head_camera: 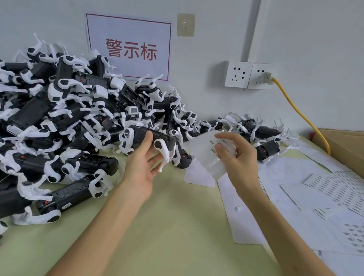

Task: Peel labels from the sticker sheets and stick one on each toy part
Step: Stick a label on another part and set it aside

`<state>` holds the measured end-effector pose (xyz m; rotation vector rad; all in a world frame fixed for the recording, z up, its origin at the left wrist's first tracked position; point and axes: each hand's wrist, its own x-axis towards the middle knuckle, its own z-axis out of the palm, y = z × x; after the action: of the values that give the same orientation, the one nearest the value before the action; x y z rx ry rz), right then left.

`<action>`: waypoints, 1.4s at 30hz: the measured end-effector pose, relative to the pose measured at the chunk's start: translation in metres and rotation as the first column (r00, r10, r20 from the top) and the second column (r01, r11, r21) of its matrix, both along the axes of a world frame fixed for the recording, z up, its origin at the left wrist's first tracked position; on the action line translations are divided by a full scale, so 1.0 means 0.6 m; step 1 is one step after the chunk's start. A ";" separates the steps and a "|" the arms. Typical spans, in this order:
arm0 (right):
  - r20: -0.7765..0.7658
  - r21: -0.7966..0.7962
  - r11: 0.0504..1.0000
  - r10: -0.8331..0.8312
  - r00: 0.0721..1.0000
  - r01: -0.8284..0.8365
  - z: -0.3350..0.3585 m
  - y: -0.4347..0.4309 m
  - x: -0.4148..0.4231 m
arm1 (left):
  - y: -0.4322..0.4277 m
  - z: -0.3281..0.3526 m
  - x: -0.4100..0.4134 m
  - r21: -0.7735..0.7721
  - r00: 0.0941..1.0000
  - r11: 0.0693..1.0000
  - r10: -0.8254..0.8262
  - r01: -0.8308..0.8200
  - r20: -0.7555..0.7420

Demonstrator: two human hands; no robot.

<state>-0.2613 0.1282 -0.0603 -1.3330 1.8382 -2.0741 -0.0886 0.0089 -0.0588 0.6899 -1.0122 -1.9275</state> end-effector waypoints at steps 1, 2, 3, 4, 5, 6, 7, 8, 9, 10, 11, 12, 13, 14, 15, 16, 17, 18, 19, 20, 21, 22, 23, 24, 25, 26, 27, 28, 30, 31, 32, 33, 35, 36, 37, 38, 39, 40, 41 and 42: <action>0.031 -0.042 0.999 0.016 0.999 -0.015 0.002 0.000 0.001 | -0.002 -0.002 0.000 0.032 1.000 0.999 -0.021 0.021 -0.008; 0.077 -0.080 0.996 0.041 0.996 -0.034 0.004 -0.001 0.002 | -0.003 -0.002 -0.001 0.061 0.999 0.997 -0.046 0.047 -0.021; 0.122 -0.109 0.993 0.068 0.990 -0.055 0.005 -0.001 0.003 | -0.002 -0.003 -0.002 0.079 0.997 0.994 -0.068 0.070 -0.033; 0.156 -0.129 0.989 0.094 0.983 -0.074 0.007 -0.001 0.003 | -0.001 -0.002 -0.003 0.092 0.996 0.992 -0.086 0.089 -0.038; 0.173 -0.139 0.986 0.117 0.978 -0.093 0.008 0.000 0.003 | 0.000 -0.003 -0.003 0.099 0.994 0.990 -0.102 0.104 -0.027; 0.182 -0.143 0.983 0.137 0.974 -0.112 0.009 0.000 0.004 | 0.001 -0.003 -0.003 0.098 0.992 0.987 -0.127 0.128 -0.008; 0.188 -0.145 0.981 0.157 0.970 -0.131 0.010 0.001 0.004 | 0.003 -0.003 -0.003 0.088 0.985 0.982 -0.170 0.168 0.011; 0.199 -0.148 0.977 0.180 0.963 -0.151 0.012 0.002 0.005 | 0.005 -0.003 -0.002 0.076 0.975 0.973 -0.221 0.219 0.026; 0.213 -0.157 0.972 0.208 0.955 -0.176 0.013 0.002 0.006 | 0.008 -0.003 -0.002 0.057 0.961 0.961 -0.272 0.270 0.041; 0.223 -0.166 0.965 0.235 0.946 -0.201 0.014 0.002 0.007 | 0.012 -0.003 -0.002 0.037 0.949 0.950 -0.311 0.310 0.057; 0.228 -0.172 0.960 0.256 0.939 -0.220 0.015 0.002 0.008 | 0.015 -0.004 -0.003 0.019 0.938 0.941 -0.339 0.339 0.066; 0.229 -0.172 0.957 0.271 0.935 -0.235 0.015 0.002 0.009 | 0.019 -0.004 -0.006 0.010 0.932 0.933 -0.360 0.360 0.050; 0.229 -0.165 0.955 0.280 0.932 -0.246 0.014 0.001 0.011 | 0.022 -0.004 -0.008 0.005 0.926 0.926 -0.378 0.378 0.008; 0.224 -0.150 0.955 0.284 0.932 -0.255 0.014 0.001 0.013 | 0.024 -0.004 -0.010 0.001 0.918 0.919 -0.394 0.394 -0.042; 0.206 -0.128 0.956 0.285 0.936 -0.263 0.013 0.001 0.015 | 0.025 -0.005 -0.011 -0.008 0.913 0.916 -0.400 0.401 -0.086; 0.174 -0.098 0.960 0.277 0.945 -0.264 0.011 0.000 0.018 | 0.025 -0.006 -0.012 -0.016 0.913 0.920 -0.392 0.393 -0.112; 0.127 -0.065 0.965 0.260 0.957 -0.254 0.010 -0.001 0.019 | 0.026 -0.007 -0.013 -0.021 0.920 0.927 -0.373 0.374 -0.119; 0.075 -0.035 0.971 0.238 0.968 -0.236 0.008 -0.001 0.021 | 0.025 -0.008 -0.014 -0.024 0.929 0.936 -0.352 0.351 -0.114; 0.027 -0.013 0.976 0.218 0.976 -0.218 0.006 -0.001 0.023 | 0.024 -0.011 -0.015 -0.029 0.938 0.943 -0.334 0.332 -0.098; -0.014 0.006 0.979 0.204 0.979 -0.204 0.004 -0.002 0.026 | 0.024 -0.013 -0.015 -0.030 0.944 0.948 -0.318 0.317 -0.081; -0.050 0.029 0.981 0.194 0.980 -0.193 0.003 -0.003 0.029 | 0.024 -0.014 -0.014 -0.027 0.949 0.952 -0.306 0.305 -0.069; -0.080 0.054 0.982 0.187 0.979 -0.183 0.001 -0.003 0.032 | 0.024 -0.013 -0.014 -0.020 0.955 0.957 -0.291 0.290 -0.060; -0.106 0.073 0.983 0.178 0.978 -0.171 0.000 -0.004 0.035 | 0.024 -0.013 -0.013 -0.015 0.961 0.963 -0.271 0.271 -0.050; -0.128 0.088 0.984 0.163 0.978 -0.152 -0.001 -0.005 0.037 | 0.024 -0.011 -0.013 -0.019 0.967 0.968 -0.251 0.251 -0.043; -0.152 0.101 0.987 0.137 0.979 -0.123 -0.002 -0.005 0.038 | 0.025 -0.009 -0.012 -0.027 0.972 0.972 -0.233 0.232 -0.040; -0.177 0.113 0.989 0.110 0.978 -0.090 -0.002 -0.005 0.038 | 0.025 -0.007 -0.012 -0.039 0.974 0.975 -0.221 0.219 -0.042; -0.198 0.117 0.991 0.086 0.976 -0.064 -0.002 -0.005 0.038 | 0.026 -0.006 -0.012 -0.050 0.976 0.976 -0.212 0.210 -0.042; -0.213 0.115 0.992 0.067 0.975 -0.043 -0.002 -0.004 0.038 | 0.026 -0.006 -0.013 -0.062 0.978 0.977 -0.205 0.203 -0.036; -0.237 0.109 0.994 0.030 0.971 -0.004 -0.002 -0.004 0.039 | 0.027 -0.007 -0.014 -0.093 0.981 0.977 -0.195 0.193 -0.012; -0.247 0.108 0.994 0.011 0.969 0.016 -0.002 -0.005 0.040 | 0.027 -0.008 -0.014 -0.107 0.981 0.976 -0.194 0.192 -0.005; -0.255 0.109 0.994 -0.005 0.967 0.033 -0.002 -0.005 0.041 | 0.028 -0.008 -0.014 -0.117 0.981 0.974 -0.196 0.195 0.001; -0.259 0.108 0.993 -0.018 0.966 0.047 -0.002 -0.005 0.042 | 0.029 -0.008 -0.014 -0.126 0.979 0.971 -0.204 0.203 0.007; -0.274 0.100 0.992 -0.051 0.960 0.081 -0.003 -0.006 0.043 | 0.030 -0.008 -0.013 -0.155 0.975 0.963 -0.221 0.220 0.009; -0.291 0.093 0.990 -0.074 0.954 0.105 -0.003 -0.006 0.043 | 0.031 -0.008 -0.013 -0.178 0.974 0.958 -0.227 0.224 0.004; -0.311 0.085 0.988 -0.095 0.946 0.127 -0.004 -0.006 0.043 | 0.031 -0.008 -0.014 -0.204 0.975 0.954 -0.224 0.220 0.004; -0.331 0.079 0.987 -0.108 0.938 0.142 -0.004 -0.006 0.043 | 0.031 -0.008 -0.014 -0.235 0.978 0.950 -0.208 0.207 0.019; -0.346 0.079 0.986 -0.114 0.931 0.150 -0.005 -0.005 0.043 | 0.031 -0.007 -0.013 -0.268 0.982 0.945 -0.182 0.188 0.047; -0.354 0.084 0.985 -0.110 0.929 0.149 -0.004 -0.004 0.042 | 0.032 -0.006 -0.013 -0.306 0.984 0.936 -0.157 0.176 0.085; -0.353 0.094 0.986 -0.098 0.930 0.140 -0.004 -0.003 0.041 | 0.033 -0.006 -0.012 -0.338 0.983 0.926 -0.137 0.170 0.121; -0.345 0.103 0.987 -0.081 0.935 0.123 -0.004 -0.002 0.041 | 0.033 -0.006 -0.012 -0.360 0.982 0.918 -0.124 0.168 0.144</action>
<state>-0.2368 0.1273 -0.0624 -1.6836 2.1714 -1.8272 -0.0957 0.0288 -0.0622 0.5251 -1.4926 -1.7622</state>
